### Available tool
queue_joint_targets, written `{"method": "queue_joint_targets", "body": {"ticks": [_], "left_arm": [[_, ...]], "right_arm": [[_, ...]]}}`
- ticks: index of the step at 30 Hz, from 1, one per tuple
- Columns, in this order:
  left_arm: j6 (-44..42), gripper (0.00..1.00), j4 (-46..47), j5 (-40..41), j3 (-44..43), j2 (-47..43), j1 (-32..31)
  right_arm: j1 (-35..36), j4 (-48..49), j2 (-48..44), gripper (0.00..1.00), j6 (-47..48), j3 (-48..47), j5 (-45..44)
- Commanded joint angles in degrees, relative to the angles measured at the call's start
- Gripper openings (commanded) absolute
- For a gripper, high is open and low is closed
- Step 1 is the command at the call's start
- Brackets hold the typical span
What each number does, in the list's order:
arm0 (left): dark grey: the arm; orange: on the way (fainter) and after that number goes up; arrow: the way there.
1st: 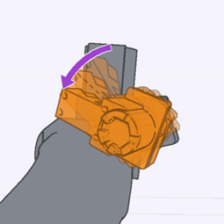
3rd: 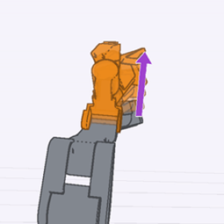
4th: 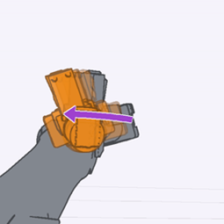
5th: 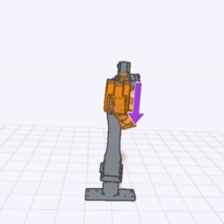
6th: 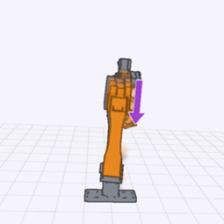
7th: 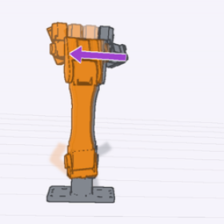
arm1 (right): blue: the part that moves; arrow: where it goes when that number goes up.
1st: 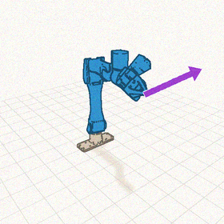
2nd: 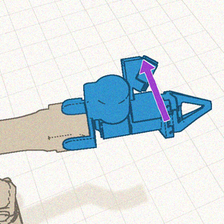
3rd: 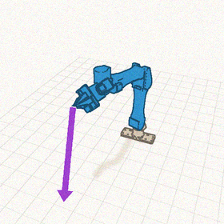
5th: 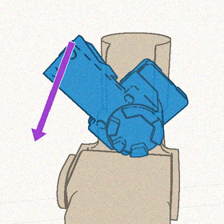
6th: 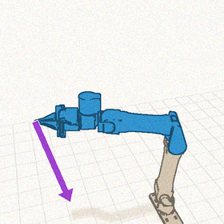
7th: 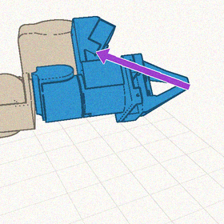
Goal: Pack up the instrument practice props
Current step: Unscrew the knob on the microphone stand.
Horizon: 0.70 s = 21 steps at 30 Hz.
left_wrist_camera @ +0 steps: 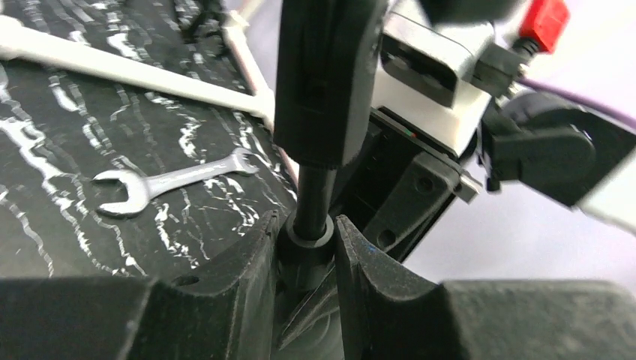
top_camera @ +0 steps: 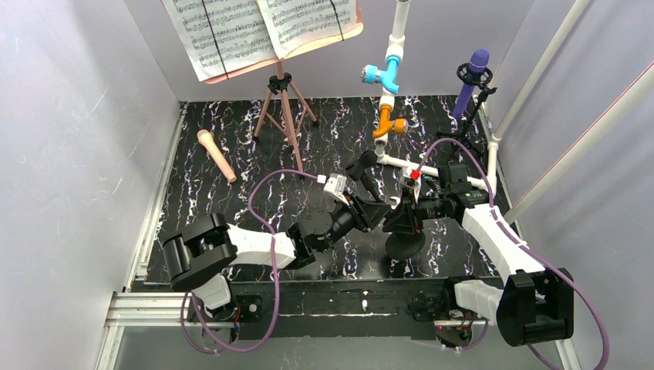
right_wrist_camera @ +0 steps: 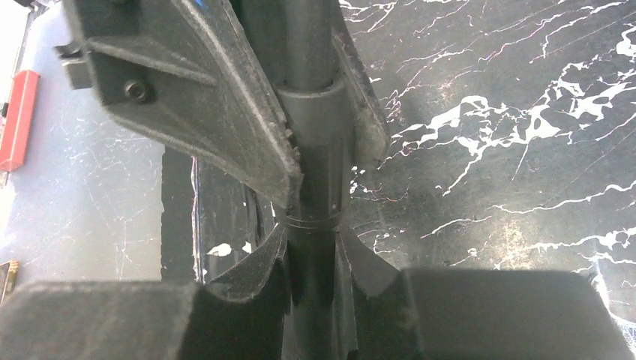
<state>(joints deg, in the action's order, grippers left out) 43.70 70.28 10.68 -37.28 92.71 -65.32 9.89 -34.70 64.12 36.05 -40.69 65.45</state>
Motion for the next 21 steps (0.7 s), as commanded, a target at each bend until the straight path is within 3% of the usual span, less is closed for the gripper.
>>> {"method": "queue_joint_targets", "body": {"ticks": [1, 3, 8, 16, 17, 19, 21], "left_arm": [[3.87, 0.0, -18.35, 18.98, -6.51, -6.23, -5.11], [3.96, 0.0, -21.78, 22.74, -9.4, -6.2, -7.08], [3.29, 0.0, -26.23, 22.15, -14.01, -5.07, -8.6], [1.45, 0.0, -27.0, 22.1, -13.61, -6.25, -9.12], [0.72, 0.07, -26.84, 21.4, -12.92, -6.83, -9.05], [0.01, 0.41, -25.49, 19.61, -10.7, -8.54, -8.32], [-0.77, 0.68, -21.95, 15.62, -7.32, -9.91, -7.12]], "right_arm": [[-0.83, 9.39, -0.64, 0.01, -8.14, -0.05, -5.38], [-0.8, 10.09, -0.62, 0.01, -8.85, -0.12, -6.95], [-0.81, 12.36, -0.75, 0.01, -11.26, 0.23, -10.51], [-0.83, 10.37, -0.84, 0.01, -8.46, -0.79, -9.78], [-0.9, 7.61, -0.72, 0.01, -5.01, -1.64, -8.45], [-1.14, 2.41, -0.66, 0.01, 0.59, -2.9, -3.88], [-1.27, -0.16, -0.79, 0.01, 3.12, -3.38, -1.26]]}}
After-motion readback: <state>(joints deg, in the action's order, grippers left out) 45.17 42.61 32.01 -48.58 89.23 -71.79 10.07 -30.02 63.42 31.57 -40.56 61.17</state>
